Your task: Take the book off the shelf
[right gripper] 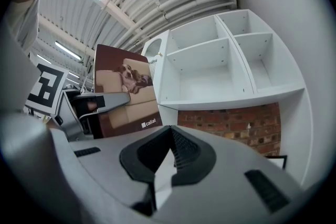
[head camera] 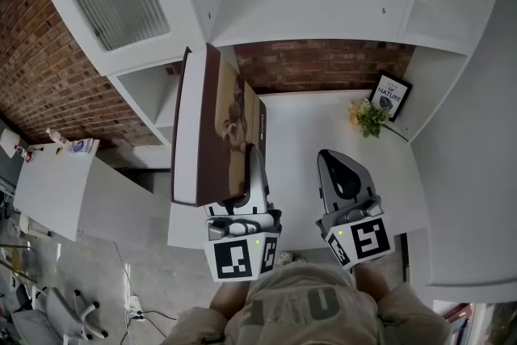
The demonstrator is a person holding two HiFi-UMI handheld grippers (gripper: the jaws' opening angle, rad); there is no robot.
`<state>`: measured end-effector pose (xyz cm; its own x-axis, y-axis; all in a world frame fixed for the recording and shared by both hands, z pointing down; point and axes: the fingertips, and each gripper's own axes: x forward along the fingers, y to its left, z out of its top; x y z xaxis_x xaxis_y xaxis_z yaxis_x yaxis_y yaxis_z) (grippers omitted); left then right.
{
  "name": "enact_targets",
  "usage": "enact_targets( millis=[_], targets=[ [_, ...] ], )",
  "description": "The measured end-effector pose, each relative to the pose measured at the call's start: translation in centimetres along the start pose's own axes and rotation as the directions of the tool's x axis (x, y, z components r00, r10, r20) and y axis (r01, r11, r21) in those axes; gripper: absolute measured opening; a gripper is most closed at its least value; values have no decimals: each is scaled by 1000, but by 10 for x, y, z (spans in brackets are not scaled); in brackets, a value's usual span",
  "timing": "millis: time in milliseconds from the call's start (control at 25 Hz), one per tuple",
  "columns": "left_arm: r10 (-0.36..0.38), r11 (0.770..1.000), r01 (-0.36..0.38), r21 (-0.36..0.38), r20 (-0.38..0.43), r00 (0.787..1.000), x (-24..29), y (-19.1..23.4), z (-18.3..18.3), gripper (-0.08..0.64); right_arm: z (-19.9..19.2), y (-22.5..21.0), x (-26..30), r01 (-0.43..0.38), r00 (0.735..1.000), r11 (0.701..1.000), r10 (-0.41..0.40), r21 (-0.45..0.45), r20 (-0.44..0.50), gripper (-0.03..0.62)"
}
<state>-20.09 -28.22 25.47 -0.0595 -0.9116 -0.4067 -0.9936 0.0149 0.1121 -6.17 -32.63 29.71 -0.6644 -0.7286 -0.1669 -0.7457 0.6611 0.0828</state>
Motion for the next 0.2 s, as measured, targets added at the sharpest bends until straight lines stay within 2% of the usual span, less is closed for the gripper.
enact_targets(
  millis=[200],
  targets=[
    [-1, 1000, 1, -5, -11, 1000, 2, 0, -2, 155, 4, 0, 2, 0, 1000, 1000, 0, -6, 3, 15]
  ],
)
